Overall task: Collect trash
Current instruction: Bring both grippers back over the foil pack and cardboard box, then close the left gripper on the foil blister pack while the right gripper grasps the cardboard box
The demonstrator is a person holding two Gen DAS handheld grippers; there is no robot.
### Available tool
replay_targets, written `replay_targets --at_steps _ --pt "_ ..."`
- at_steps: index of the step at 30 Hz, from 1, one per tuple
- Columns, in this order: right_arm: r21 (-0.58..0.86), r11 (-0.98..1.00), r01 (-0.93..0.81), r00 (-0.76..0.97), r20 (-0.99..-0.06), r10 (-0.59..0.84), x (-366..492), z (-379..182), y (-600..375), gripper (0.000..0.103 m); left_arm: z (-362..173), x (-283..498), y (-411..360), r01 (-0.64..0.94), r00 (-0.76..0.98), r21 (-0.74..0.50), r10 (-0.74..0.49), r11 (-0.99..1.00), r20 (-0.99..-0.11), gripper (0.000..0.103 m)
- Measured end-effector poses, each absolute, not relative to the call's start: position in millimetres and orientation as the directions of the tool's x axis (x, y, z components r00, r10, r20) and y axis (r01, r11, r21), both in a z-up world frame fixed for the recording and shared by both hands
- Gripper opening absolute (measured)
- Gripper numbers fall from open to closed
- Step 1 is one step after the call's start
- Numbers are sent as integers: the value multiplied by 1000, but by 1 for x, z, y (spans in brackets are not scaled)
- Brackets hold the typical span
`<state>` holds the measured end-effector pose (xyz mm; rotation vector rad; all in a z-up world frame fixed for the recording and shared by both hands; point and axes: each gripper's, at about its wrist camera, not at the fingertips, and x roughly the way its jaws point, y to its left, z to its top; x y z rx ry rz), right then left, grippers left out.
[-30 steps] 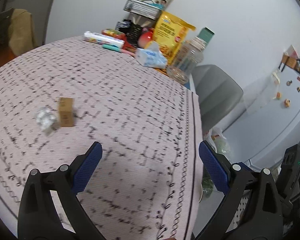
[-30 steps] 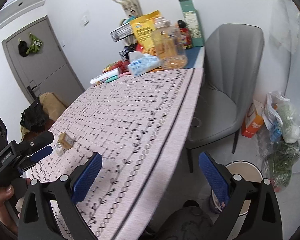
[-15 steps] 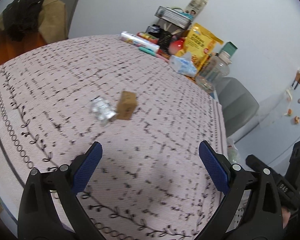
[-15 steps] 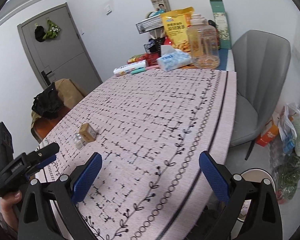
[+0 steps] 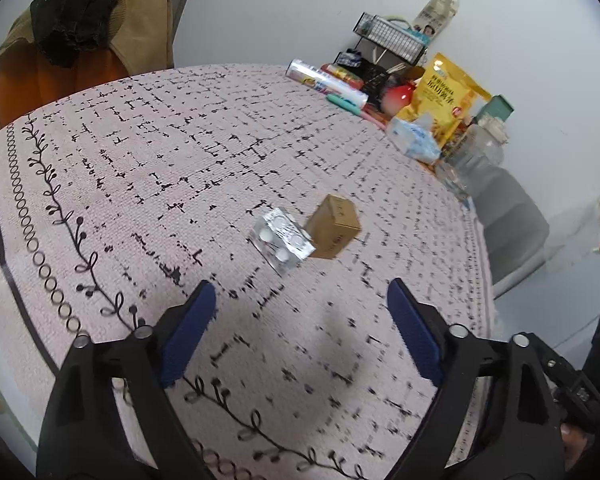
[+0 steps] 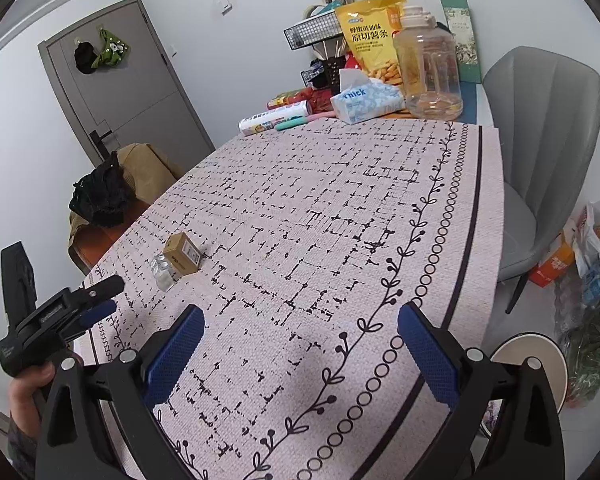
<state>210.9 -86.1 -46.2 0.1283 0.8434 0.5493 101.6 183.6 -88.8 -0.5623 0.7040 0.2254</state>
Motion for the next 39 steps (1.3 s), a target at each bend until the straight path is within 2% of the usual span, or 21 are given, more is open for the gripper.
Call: replay_targets --at_steps 8,16,18,19,20,23,39 --pt "348 835 -426 500 -679 538 227 -55 -72 95 -108 141 199 -384 689 -323 36 865 -724 80" --pt "342 826 -447 483 -685 545 227 -57 -59 95 -110 162 198 -345 673 -243 59 907 -737 79" --pt "341 824 -453 480 -685 548 227 -57 -55 95 -110 165 198 -338 672 -223 68 914 -738 75" --pt "341 822 -456 478 -685 549 227 -57 -54 95 -110 164 199 -341 674 -224 71 913 -736 65" --pt "339 820 -461 476 -686 551 226 -56 -51 95 -110 164 200 -342 675 -236 64 910 -735 50" --pt "323 813 -484 468 -690 552 226 -54 -40 95 -108 159 205 -355 678 -259 56 898 -733 46" --pt "260 709 -655 359 -719 595 228 -55 80 94 -94 89 247 -475 717 -327 145 817 -682 46"
